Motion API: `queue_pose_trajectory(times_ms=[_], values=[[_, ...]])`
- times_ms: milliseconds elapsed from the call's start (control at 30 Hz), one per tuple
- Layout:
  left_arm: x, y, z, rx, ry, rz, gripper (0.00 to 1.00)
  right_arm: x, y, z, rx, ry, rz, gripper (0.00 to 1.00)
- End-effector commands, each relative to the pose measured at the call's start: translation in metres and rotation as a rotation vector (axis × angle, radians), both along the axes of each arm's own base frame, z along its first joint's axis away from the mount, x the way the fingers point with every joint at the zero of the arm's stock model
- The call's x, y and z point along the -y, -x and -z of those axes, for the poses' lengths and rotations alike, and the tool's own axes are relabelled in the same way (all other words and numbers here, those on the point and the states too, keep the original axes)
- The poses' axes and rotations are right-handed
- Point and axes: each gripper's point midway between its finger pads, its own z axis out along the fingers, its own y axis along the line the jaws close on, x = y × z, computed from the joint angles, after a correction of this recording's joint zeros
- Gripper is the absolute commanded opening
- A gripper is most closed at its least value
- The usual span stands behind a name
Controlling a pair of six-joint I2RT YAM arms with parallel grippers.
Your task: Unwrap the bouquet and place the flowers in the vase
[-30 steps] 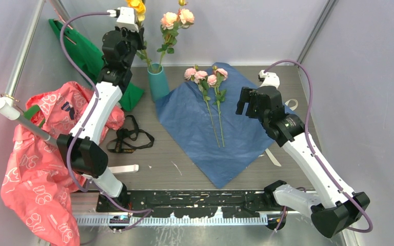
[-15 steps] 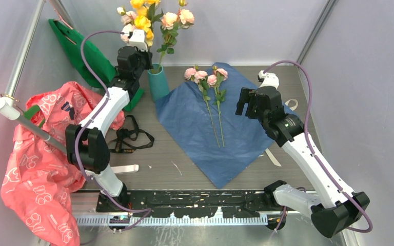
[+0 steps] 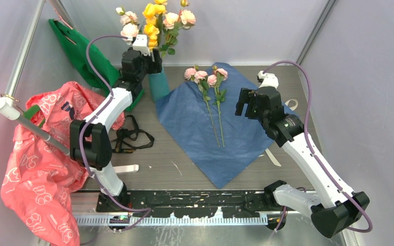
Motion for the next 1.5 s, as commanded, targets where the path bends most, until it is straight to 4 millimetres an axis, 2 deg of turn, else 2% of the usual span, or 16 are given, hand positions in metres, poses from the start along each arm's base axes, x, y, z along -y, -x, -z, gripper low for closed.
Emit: queue_pose_trajectory(times_ms=[0,33,133,233,367,533,767,933,1000,1133,1200,1300,1367,1467], values=[[-0.001,0.004,-0.036,0.099,0.038,0.010,0.83,-0.003,-0.003,-0.013,0.051,-0.030,-0.007,0.86],[-0.001,0.006,-0.041,0.108,0.041,0.012,0.90,-0.004,-0.004,-0.011,0.047,-0.030,-0.009,0.86],[0.000,0.013,-0.055,0.128,0.048,0.023,0.99,-0.009,-0.009,-0.003,0.024,-0.029,-0.022,0.86],[-0.001,0.029,-0.080,0.178,0.066,0.030,1.00,-0.022,-0.022,0.011,-0.028,-0.034,-0.043,0.86],[0.011,0.054,-0.110,0.224,0.102,0.111,1.00,-0.042,-0.047,0.040,-0.121,-0.035,-0.067,0.86],[0.018,0.076,-0.132,0.172,0.122,0.170,1.00,-0.060,-0.079,0.074,-0.211,-0.012,-0.060,0.80],[0.028,0.110,-0.123,0.067,0.107,0.262,1.00,-0.074,-0.111,0.123,-0.338,0.046,-0.057,0.75],[0.039,0.148,-0.113,0.051,0.156,0.348,1.00,-0.083,-0.123,0.166,-0.442,0.075,-0.069,0.73],[0.047,0.165,-0.102,0.028,0.169,0.398,1.00,-0.086,-0.127,0.180,-0.465,0.077,-0.070,0.73],[0.064,0.193,-0.088,-0.016,0.209,0.486,1.00,-0.081,-0.138,0.211,-0.514,0.065,-0.047,0.70],[0.076,0.210,-0.089,-0.007,0.227,0.517,1.00,-0.076,-0.143,0.226,-0.540,0.066,-0.029,0.66],[0.095,0.230,-0.086,0.011,0.191,0.536,1.00,-0.074,-0.145,0.244,-0.571,0.073,-0.017,0.52],[0.102,0.237,-0.085,0.017,0.174,0.547,1.00,-0.075,-0.143,0.251,-0.583,0.070,-0.021,0.34],[0.109,0.239,-0.079,-0.005,0.176,0.571,1.00,-0.073,-0.140,0.256,-0.593,0.080,-0.019,0.03]])
